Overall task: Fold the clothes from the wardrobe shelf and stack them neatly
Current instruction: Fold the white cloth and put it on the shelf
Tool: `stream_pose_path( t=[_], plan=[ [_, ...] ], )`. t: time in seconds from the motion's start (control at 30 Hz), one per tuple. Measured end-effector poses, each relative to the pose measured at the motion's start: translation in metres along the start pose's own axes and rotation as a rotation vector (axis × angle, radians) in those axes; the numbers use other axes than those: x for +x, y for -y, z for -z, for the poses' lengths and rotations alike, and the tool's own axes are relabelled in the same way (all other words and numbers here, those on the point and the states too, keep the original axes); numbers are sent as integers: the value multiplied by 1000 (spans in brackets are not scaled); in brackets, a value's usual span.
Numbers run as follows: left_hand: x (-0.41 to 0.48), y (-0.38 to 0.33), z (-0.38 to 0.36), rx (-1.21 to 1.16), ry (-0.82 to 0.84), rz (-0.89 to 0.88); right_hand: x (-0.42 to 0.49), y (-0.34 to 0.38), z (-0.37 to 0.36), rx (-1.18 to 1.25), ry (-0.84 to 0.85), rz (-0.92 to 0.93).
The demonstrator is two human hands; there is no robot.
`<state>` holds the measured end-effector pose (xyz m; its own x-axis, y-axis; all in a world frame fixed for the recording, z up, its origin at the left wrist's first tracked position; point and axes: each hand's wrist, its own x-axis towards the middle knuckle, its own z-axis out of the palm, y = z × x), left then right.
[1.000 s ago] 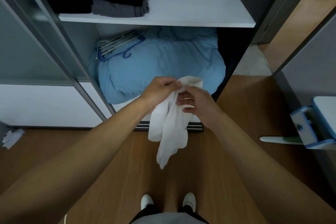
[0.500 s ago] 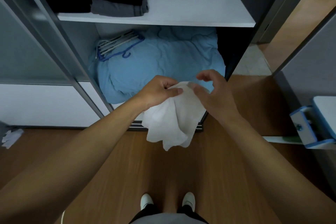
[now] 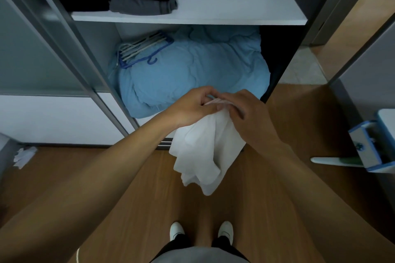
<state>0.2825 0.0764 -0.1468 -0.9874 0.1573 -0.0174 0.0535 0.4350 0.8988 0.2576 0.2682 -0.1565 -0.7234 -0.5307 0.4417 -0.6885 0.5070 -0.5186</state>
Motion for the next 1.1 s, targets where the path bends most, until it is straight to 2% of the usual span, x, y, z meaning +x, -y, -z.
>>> stream_pose_path(
  t=[0.07, 0.17, 0.33, 0.47, 0.6, 0.7, 0.93, 1.1],
  plan=[
    [-6, 11, -3, 15, -76, -12, -1, 1, 3, -22, 7, -9],
    [-19, 31, -9, 199, -206, -89, -2, 1, 5, -29, 27, -38],
    [-31, 48, -17, 383, -138, -119, -3, 3, -1, -94, 104, -122],
    [-33, 50, -16, 350, -98, -48, -3, 7, -1, -43, 97, -206],
    [-38, 52, -17, 255, 69, 4, 2, 12, 5, 39, 55, -296],
    [-35, 53, -25, 370, 145, 69, 6, 17, 7, 55, 40, -351],
    [-23, 64, -45, 635, -26, 122, 17, 28, 10, 7, 24, -322],
    [-21, 67, -40, 628, -142, 47, 23, 28, 13, -33, 39, -294]
  ],
)
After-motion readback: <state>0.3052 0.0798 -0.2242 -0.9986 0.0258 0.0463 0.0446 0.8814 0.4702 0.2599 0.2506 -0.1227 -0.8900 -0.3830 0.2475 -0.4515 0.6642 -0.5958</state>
